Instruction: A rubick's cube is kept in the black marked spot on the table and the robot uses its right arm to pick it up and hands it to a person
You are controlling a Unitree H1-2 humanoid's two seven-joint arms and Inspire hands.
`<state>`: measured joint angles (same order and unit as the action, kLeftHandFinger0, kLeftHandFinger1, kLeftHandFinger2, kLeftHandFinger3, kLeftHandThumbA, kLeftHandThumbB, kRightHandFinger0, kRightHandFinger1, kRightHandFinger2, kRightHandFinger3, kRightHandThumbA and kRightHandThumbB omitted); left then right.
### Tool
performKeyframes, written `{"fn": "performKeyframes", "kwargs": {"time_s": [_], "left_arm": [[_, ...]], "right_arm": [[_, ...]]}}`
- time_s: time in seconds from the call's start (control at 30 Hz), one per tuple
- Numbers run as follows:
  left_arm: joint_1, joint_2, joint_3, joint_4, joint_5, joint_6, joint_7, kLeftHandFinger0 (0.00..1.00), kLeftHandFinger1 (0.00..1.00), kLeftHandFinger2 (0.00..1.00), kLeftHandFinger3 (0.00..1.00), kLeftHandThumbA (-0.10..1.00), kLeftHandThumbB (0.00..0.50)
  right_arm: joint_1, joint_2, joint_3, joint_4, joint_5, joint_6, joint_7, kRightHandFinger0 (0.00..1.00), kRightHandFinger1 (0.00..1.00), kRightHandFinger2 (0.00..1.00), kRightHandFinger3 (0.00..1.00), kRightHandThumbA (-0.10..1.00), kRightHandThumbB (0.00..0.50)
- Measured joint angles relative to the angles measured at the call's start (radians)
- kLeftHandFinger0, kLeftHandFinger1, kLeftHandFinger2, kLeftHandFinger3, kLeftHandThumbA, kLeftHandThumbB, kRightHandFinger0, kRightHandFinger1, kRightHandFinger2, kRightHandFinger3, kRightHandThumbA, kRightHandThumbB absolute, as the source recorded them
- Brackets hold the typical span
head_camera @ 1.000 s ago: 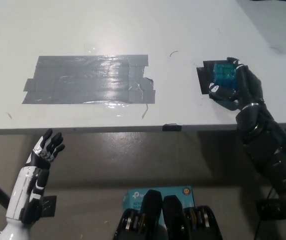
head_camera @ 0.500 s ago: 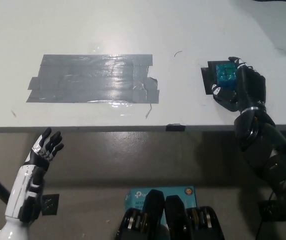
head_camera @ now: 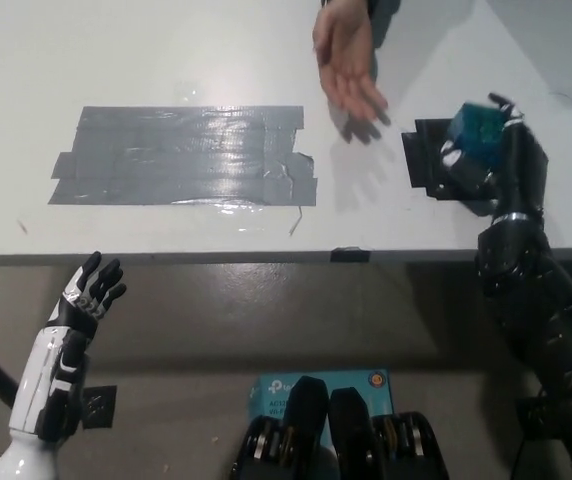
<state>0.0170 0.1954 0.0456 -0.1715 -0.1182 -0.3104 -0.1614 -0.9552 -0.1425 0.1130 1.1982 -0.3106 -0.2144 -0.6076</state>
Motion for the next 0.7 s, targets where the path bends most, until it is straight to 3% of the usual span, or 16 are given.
{"fn": "performKeyframes", "kwargs": {"time_s": [0.13,0.47,0.7], "left_arm": [[0.0,0.0,0.0,0.0,0.0,0.002,0.0,1.0,1.0,1.0,1.0,0.91,0.097],[0.0,0.0,0.0,0.0,0.0,0.009,0.0,1.0,1.0,1.0,1.0,0.92,0.09],[0.0,0.0,0.0,-0.001,0.0,0.009,0.0,1.0,1.0,1.0,1.0,0.91,0.095]], "right_arm": [[0.025,0.006,-0.056,-0.165,0.049,0.003,0.033,0.0,0.36,0.83,0.89,-0.1,0.164],[0.052,0.012,-0.083,-0.501,0.09,0.033,0.105,0.0,0.44,0.89,0.97,-0.1,0.169],[-0.004,0.015,-0.081,-0.523,0.094,0.05,0.145,0.02,0.48,0.91,0.98,-0.1,0.179]]}}
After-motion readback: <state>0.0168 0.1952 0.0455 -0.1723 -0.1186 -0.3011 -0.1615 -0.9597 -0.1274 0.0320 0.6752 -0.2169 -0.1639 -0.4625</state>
